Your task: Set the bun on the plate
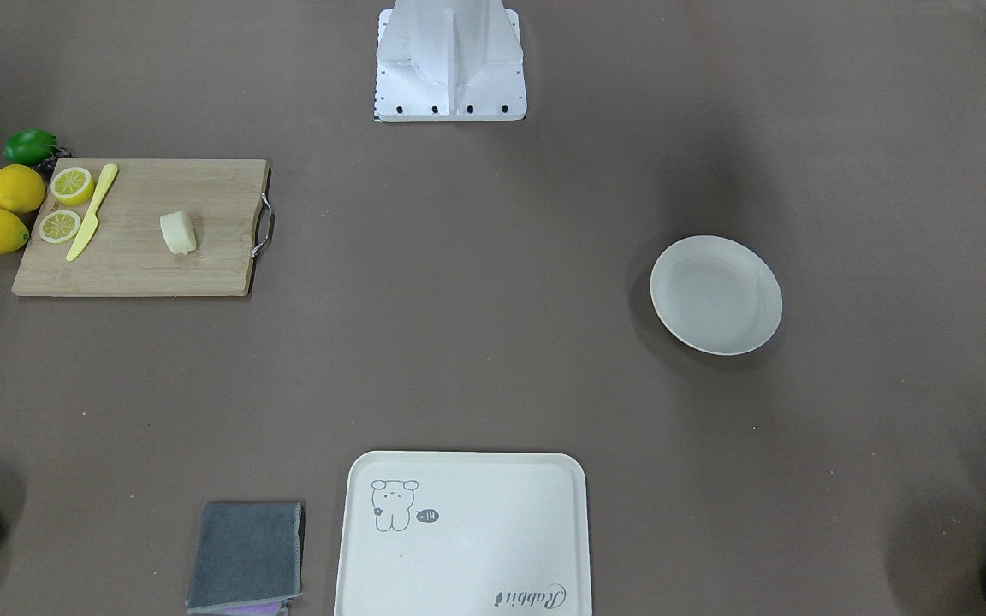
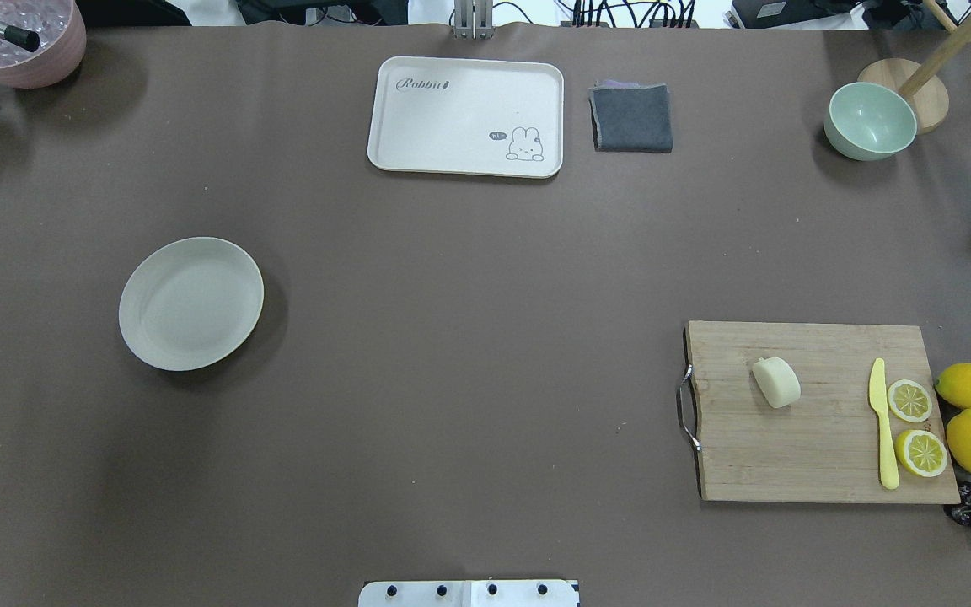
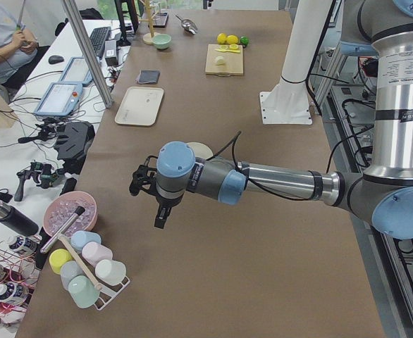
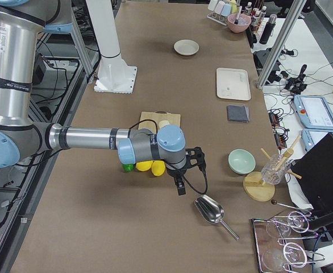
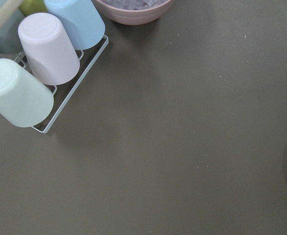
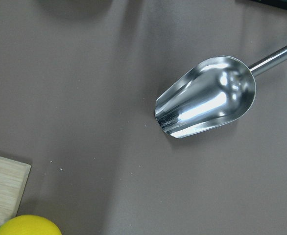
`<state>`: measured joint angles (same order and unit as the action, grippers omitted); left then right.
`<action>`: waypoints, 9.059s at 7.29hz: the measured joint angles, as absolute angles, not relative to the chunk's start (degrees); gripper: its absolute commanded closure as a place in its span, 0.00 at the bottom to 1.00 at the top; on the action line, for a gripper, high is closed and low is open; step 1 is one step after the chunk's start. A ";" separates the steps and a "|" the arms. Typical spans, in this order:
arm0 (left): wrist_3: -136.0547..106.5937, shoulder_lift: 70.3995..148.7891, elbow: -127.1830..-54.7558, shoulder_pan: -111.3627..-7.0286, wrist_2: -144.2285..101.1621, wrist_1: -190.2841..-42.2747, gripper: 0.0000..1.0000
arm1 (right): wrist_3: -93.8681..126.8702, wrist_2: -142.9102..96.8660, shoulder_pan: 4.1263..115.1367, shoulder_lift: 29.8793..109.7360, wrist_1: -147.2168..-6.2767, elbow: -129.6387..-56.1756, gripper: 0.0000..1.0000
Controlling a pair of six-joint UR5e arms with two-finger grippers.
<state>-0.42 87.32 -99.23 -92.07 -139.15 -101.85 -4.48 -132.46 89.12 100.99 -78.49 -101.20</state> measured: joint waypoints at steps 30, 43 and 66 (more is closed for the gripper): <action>-34.97 96.46 -102.16 -59.07 -126.52 -105.34 0.09 | 1.25 -134.78 81.47 100.97 -73.16 -99.45 0.00; -56.49 103.08 -93.11 -50.31 -128.47 -124.41 1.00 | 12.29 -135.19 78.92 98.89 -73.20 -103.48 0.01; -80.34 124.52 -90.66 -33.36 -111.74 -118.19 0.10 | 45.52 -123.56 40.46 76.99 -82.33 -109.71 1.00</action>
